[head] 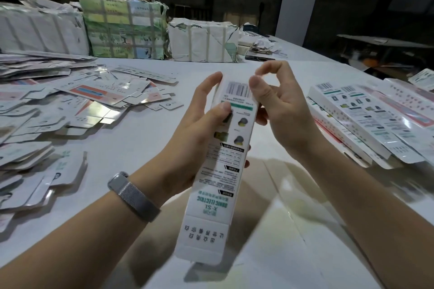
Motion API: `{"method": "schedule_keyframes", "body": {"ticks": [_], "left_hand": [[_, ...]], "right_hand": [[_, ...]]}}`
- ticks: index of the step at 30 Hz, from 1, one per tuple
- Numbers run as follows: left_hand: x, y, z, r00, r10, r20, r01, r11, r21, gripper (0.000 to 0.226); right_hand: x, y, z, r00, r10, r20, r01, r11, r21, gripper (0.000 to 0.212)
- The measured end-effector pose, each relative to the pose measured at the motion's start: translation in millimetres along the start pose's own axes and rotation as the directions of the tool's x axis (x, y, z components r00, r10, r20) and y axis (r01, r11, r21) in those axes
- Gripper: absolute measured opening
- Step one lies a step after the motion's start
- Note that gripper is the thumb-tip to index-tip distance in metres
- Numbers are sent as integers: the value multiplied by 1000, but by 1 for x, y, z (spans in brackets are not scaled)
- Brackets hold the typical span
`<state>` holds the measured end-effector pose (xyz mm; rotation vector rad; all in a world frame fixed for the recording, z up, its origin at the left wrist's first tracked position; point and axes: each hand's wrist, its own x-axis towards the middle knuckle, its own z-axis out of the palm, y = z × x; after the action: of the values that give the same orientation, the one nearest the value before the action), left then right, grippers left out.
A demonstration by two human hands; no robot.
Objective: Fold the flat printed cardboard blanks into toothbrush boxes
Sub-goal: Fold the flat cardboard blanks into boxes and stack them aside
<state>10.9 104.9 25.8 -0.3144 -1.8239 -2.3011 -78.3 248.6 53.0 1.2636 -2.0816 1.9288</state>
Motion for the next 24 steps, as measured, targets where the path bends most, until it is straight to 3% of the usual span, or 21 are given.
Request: {"method": "schedule_keyframes", "body": {"ticks": [5, 8, 17, 24], "left_hand": [[-1, -3, 0, 998, 63, -28, -63, 998, 18, 55], [0, -3, -1, 992, 101, -80, -99, 995, 28, 51], [3, -8, 1, 988, 114, -105, -117, 993, -26, 37], [2, -10, 5, 996, 69, -57, -68, 998, 8, 36]], "right_hand": [[-5, 0, 9, 1000, 24, 18, -25, 998, 52, 25], [-6, 2, 12, 999, 16, 48, -21, 994, 103, 33], [-5, 9, 13, 994, 45, 100, -59, 987, 146, 17], [-3, 8, 9, 996, 67, 52, -78, 967, 241, 12]]}}
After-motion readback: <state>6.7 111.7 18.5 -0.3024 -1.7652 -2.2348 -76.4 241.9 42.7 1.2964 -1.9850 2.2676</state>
